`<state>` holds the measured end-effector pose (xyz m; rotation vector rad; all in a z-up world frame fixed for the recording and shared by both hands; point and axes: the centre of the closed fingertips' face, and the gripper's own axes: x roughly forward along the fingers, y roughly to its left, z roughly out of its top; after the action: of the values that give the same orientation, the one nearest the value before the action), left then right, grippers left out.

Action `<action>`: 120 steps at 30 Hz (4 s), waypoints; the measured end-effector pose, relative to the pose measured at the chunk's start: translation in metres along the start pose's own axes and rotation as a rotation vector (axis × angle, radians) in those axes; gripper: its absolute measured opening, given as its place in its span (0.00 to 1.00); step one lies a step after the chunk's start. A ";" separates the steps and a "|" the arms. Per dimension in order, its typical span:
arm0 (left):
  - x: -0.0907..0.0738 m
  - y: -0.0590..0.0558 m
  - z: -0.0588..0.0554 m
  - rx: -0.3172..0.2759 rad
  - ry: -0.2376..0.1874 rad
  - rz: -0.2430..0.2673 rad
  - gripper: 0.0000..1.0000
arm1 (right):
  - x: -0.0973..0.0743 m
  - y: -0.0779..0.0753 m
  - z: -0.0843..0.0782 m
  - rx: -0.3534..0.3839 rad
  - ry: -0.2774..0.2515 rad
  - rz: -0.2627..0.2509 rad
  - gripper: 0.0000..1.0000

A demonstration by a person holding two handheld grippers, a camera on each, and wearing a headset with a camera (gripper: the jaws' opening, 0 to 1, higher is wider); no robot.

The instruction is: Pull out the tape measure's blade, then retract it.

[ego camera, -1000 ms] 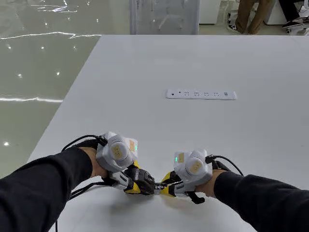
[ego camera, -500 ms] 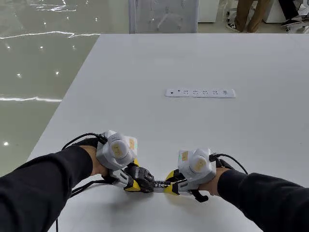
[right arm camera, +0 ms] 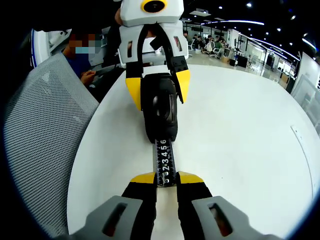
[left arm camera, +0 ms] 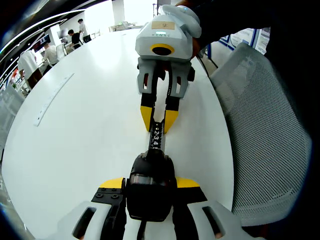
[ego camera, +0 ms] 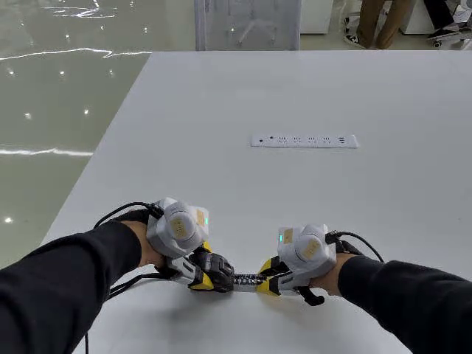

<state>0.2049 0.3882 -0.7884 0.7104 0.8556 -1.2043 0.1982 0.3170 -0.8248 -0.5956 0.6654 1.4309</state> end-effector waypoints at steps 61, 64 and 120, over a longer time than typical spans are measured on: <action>0.001 -0.001 0.001 0.011 0.025 0.008 0.31 | -0.037 -0.007 -0.039 0.047 0.026 -0.047 0.11; 0.001 -0.001 0.001 0.006 0.023 0.010 0.31 | -0.039 -0.008 -0.042 0.045 0.032 -0.046 0.11; 0.002 0.000 0.002 -0.005 0.024 0.017 0.32 | -0.074 -0.007 -0.075 0.079 0.055 -0.059 0.10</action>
<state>0.2051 0.3853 -0.7889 0.7280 0.8702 -1.1804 0.1993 0.2112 -0.8231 -0.5896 0.7390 1.3305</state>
